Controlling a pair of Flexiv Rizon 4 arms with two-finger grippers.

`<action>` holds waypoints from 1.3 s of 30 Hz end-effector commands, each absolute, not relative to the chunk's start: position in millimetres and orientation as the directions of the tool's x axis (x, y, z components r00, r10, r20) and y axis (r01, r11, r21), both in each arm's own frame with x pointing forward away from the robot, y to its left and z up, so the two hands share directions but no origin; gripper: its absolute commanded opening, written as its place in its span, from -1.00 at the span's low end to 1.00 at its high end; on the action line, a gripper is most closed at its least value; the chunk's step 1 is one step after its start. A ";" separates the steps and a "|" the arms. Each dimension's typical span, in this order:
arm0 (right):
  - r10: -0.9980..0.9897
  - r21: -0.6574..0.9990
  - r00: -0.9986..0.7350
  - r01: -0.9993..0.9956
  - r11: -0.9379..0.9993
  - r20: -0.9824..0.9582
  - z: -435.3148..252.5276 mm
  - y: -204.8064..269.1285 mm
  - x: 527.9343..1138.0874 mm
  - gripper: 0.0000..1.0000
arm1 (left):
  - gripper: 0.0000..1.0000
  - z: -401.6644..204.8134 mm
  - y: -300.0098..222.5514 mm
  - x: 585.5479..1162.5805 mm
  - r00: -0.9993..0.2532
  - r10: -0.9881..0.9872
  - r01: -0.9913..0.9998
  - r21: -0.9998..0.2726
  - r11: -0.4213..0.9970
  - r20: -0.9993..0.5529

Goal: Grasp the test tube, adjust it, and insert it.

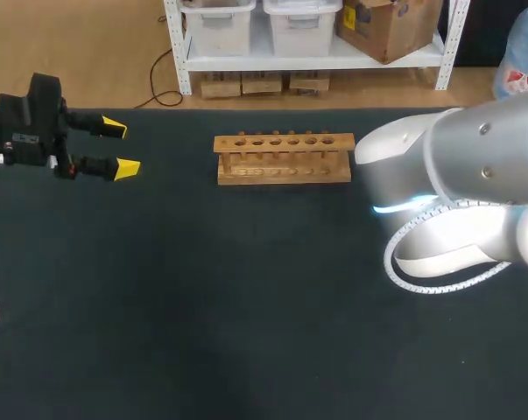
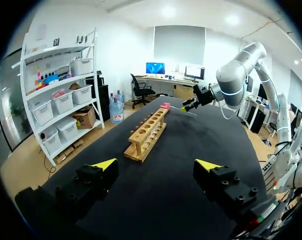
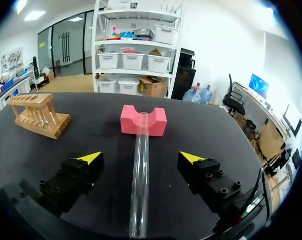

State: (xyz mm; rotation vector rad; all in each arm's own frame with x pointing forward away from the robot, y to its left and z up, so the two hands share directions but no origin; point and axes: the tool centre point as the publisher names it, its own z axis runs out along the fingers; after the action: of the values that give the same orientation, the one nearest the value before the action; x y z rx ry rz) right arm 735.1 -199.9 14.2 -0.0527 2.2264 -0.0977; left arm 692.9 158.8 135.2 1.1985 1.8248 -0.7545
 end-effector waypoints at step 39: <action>-0.055 -0.082 -0.633 0.014 0.996 -0.773 -5.2 -201.9 752.6 -0.33 | 1.00 133.7 159.8 692.5 -0.218 0.441 0.928 -0.045 0.370 -0.871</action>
State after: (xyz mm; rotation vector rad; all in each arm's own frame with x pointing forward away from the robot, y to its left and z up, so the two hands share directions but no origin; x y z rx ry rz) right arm 749.6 -202.5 -6.8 -0.0289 2.2411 -0.0971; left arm 692.9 158.8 135.2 1.1985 1.8248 -0.7546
